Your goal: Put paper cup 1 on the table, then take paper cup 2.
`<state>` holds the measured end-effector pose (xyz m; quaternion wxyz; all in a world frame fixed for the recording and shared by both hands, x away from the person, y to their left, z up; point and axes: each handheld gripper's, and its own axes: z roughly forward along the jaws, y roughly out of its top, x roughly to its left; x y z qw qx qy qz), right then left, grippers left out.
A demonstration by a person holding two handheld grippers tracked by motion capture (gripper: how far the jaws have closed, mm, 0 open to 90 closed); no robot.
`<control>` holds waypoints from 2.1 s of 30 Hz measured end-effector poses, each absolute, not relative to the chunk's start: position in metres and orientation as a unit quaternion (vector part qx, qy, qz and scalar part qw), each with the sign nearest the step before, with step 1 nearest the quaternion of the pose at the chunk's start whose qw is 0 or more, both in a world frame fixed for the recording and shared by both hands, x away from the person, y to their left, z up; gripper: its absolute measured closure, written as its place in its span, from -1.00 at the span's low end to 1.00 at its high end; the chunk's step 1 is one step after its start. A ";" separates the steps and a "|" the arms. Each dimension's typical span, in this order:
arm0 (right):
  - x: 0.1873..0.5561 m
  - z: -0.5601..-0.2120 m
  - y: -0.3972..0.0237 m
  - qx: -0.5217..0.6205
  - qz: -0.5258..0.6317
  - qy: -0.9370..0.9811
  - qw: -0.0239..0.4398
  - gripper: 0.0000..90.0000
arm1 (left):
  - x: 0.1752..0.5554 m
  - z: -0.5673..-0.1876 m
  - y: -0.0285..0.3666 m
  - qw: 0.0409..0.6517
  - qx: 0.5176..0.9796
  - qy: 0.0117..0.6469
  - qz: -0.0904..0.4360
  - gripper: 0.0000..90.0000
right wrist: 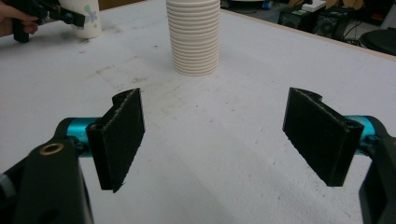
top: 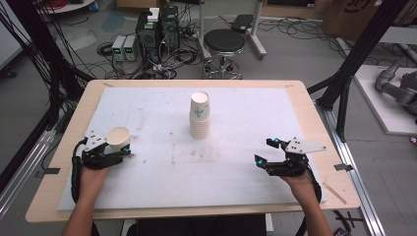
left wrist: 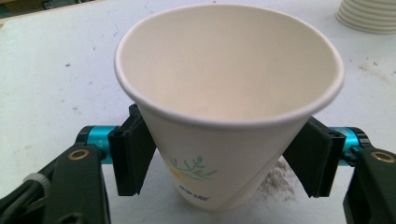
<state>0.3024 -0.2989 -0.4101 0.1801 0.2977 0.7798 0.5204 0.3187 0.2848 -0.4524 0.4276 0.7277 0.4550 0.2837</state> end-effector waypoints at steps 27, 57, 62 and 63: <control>0.303 -0.408 -0.299 0.303 0.519 0.779 0.179 -0.52 | 0.248 -0.414 0.288 0.489 0.649 0.477 0.336 -0.57; 0.301 -0.410 -0.303 0.327 0.506 0.776 0.188 -0.53 | 0.271 -0.418 0.228 0.609 0.670 0.334 0.261 -0.66; 0.298 -0.407 -0.305 0.327 0.513 0.769 0.197 -0.53 | 0.278 -0.420 0.225 0.606 0.674 0.335 0.257 -0.66; 0.297 -0.407 -0.305 0.328 0.513 0.769 0.196 -0.53 | 0.278 -0.421 0.225 0.604 0.676 0.335 0.258 -0.66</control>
